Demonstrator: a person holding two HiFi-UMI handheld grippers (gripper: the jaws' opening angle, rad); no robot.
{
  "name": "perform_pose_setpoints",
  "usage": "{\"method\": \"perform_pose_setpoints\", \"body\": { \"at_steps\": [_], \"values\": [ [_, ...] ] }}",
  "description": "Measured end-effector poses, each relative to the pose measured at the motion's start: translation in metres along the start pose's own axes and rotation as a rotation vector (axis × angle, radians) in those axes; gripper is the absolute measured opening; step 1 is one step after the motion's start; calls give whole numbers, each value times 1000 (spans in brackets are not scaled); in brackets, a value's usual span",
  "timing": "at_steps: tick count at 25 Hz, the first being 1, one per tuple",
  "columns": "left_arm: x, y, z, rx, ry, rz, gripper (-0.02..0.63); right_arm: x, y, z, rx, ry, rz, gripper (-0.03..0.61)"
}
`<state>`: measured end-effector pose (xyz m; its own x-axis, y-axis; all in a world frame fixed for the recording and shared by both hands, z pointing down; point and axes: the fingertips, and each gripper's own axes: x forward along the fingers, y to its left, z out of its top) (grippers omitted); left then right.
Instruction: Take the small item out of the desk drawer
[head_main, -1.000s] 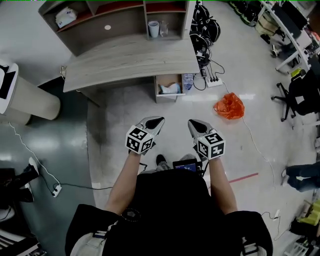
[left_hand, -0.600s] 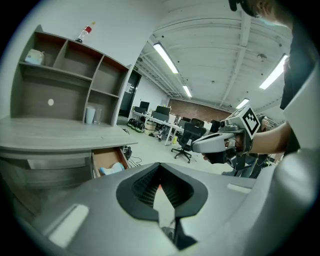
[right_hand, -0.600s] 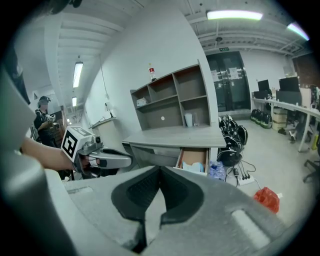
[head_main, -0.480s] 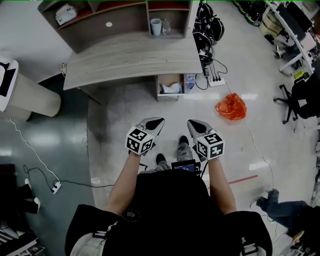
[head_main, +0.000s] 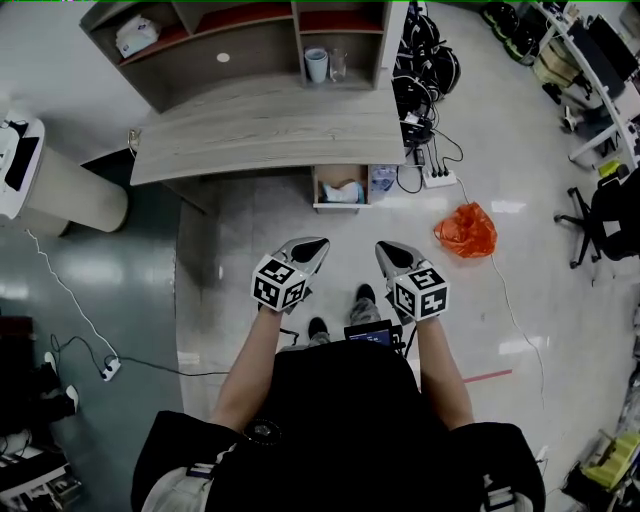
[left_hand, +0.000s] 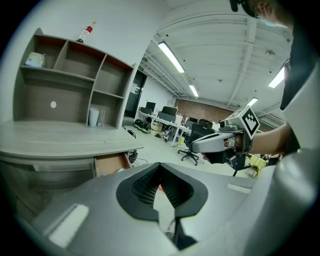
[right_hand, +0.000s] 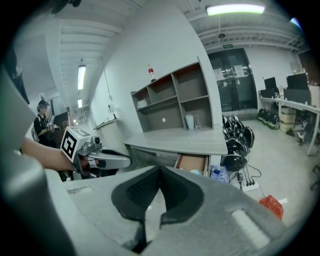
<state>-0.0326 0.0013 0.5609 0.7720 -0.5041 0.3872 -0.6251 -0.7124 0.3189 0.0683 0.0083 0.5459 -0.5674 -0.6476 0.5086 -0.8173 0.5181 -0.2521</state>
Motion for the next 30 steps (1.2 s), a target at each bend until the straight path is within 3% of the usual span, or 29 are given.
{"method": "perform_pose_setpoints", "body": {
  "at_steps": [19,30],
  "values": [
    [82,27,48,-26,-13,174,2,32,-104,37,-23,47,157,2],
    [82,47,39,-84,-7,247,2,54,-111,37,-44,94,217,2]
  ]
}}
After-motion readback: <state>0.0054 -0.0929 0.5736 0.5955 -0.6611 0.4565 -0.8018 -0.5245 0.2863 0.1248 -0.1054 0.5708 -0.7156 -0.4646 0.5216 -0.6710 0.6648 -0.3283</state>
